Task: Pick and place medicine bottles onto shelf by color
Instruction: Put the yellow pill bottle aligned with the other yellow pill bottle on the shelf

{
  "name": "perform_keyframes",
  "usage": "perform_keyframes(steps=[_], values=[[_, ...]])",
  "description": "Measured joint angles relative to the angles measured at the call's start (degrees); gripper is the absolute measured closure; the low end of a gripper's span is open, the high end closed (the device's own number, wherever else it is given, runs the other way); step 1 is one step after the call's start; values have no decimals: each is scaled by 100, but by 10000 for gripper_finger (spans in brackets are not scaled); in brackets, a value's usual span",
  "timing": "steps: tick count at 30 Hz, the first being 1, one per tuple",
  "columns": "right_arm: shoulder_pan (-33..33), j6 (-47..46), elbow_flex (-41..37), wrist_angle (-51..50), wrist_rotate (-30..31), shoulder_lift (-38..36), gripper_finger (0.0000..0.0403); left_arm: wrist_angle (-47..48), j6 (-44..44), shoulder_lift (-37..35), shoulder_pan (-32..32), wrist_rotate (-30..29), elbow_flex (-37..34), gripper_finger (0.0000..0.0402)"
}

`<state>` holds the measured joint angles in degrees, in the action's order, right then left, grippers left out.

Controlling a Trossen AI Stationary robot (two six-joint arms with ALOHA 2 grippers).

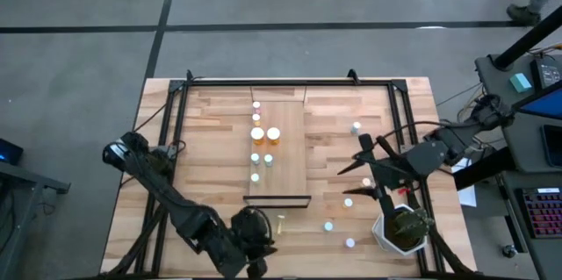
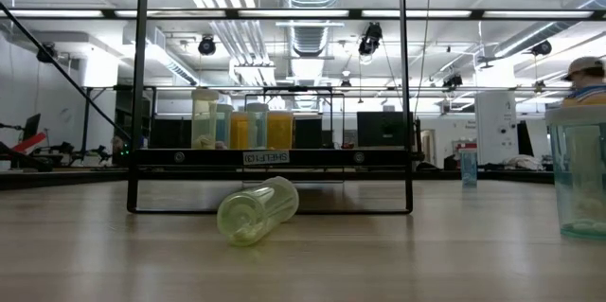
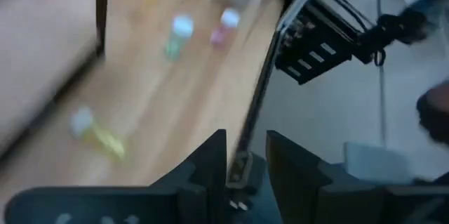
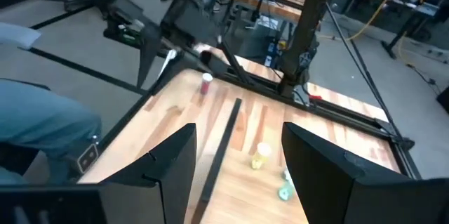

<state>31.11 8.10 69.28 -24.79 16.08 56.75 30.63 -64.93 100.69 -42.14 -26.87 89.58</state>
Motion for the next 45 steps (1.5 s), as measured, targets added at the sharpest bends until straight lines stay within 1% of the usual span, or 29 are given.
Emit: perform_keyframes(steps=[3,5,9,12,16,18,20,28,31,33,41,43,45], values=[[107,48,-21,25,1,0,202,-3,-1076,197,-80,194,2,338],[156,109,-51,45,3,4,202,-9,-1559,379,-112,259,4,353],[166,228,-167,185,1,5,202,105,-1994,818,-114,195,-2,385],[164,247,-243,309,3,4,202,253,-2330,1142,-39,-219,0,399],[164,240,-309,391,3,4,202,306,-2467,1620,135,-412,17,400],[164,240,-333,396,3,4,202,263,-2478,1801,176,-682,41,400],[164,238,-335,414,3,4,202,210,-2476,1919,207,-813,42,400],[164,197,-330,437,6,4,202,280,-2465,1951,239,-1087,13,398],[164,195,-330,438,6,4,202,279,-2388,1951,271,-1087,1,379],[164,195,-330,436,6,4,202,282,-2315,1951,292,-1079,-8,356],[164,144,-335,430,6,4,202,269,-2390,1951,376,-814,-144,239],[164,135,-354,427,6,4,202,290,-2450,1951,393,-813,-185,221],[164,81,-365,413,4,4,202,291,-2428,1951,405,-810,-188,211]])
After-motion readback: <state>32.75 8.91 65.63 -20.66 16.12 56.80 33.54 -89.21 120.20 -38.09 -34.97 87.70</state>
